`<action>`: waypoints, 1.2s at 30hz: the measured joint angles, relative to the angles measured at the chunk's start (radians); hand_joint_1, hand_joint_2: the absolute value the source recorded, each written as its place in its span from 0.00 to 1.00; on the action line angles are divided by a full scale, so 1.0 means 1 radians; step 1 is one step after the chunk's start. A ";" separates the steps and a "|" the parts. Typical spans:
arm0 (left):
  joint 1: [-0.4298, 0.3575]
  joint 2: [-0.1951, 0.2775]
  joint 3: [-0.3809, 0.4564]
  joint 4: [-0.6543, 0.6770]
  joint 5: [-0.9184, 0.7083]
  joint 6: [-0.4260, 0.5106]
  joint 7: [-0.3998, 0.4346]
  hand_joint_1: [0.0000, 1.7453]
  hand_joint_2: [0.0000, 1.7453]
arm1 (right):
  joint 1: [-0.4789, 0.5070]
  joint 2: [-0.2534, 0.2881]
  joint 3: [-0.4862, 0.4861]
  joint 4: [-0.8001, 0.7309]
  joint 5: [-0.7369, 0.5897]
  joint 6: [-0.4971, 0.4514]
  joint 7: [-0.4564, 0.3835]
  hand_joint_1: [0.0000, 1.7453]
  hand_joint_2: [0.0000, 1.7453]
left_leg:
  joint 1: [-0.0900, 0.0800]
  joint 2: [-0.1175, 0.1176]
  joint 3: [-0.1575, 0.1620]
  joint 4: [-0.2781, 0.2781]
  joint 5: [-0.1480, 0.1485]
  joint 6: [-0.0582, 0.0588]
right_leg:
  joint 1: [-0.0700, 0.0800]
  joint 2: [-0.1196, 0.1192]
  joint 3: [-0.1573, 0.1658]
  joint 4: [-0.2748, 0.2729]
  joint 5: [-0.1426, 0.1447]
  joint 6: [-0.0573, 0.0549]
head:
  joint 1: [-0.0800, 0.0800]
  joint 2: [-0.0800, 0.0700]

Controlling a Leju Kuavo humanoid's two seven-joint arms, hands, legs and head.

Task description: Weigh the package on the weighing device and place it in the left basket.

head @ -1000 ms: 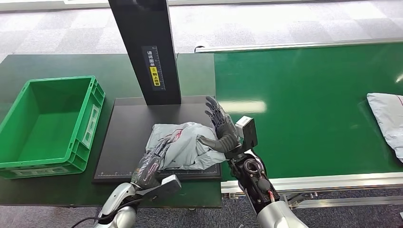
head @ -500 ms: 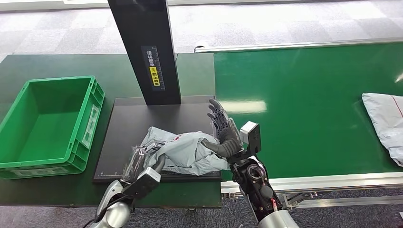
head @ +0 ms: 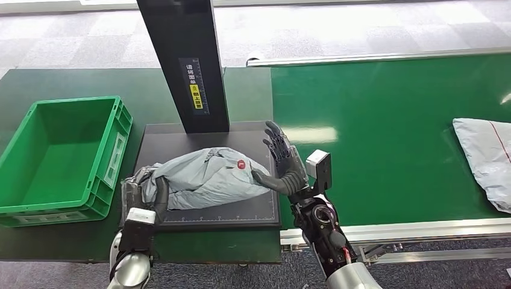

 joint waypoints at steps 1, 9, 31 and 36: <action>0.005 -0.002 0.007 -0.016 0.020 0.024 -0.022 1.00 1.00 | -0.003 0.002 0.000 0.004 -0.001 0.000 -0.001 0.00 1.00 | 0.000 0.000 0.000 0.000 0.000 0.000 | 0.000 0.000 0.000 0.000 0.000 0.000 | 0.000 0.000; 0.024 -0.008 0.041 -0.103 0.053 0.067 -0.051 1.00 1.00 | -0.016 0.013 0.000 0.027 -0.002 0.000 -0.008 0.00 1.00 | 0.000 -0.001 -0.001 0.000 0.000 0.000 | 0.000 0.000 0.000 0.000 0.000 0.000 | 0.000 0.000; -0.228 -0.042 0.646 -0.098 -0.685 0.293 -0.090 1.00 1.00 | 0.011 0.033 0.004 0.060 0.024 -0.004 -0.025 0.00 1.00 | 0.000 0.000 0.000 0.000 0.001 -0.001 | 0.000 0.000 0.000 0.000 0.001 -0.001 | 0.000 0.000; -0.371 0.007 0.949 0.121 -0.850 0.293 -0.051 1.00 1.00 | 0.013 0.037 0.005 0.060 0.017 0.003 -0.024 0.00 1.00 | 0.002 0.003 0.000 0.000 0.002 -0.002 | 0.002 0.003 -0.002 0.001 0.001 -0.002 | 0.000 0.000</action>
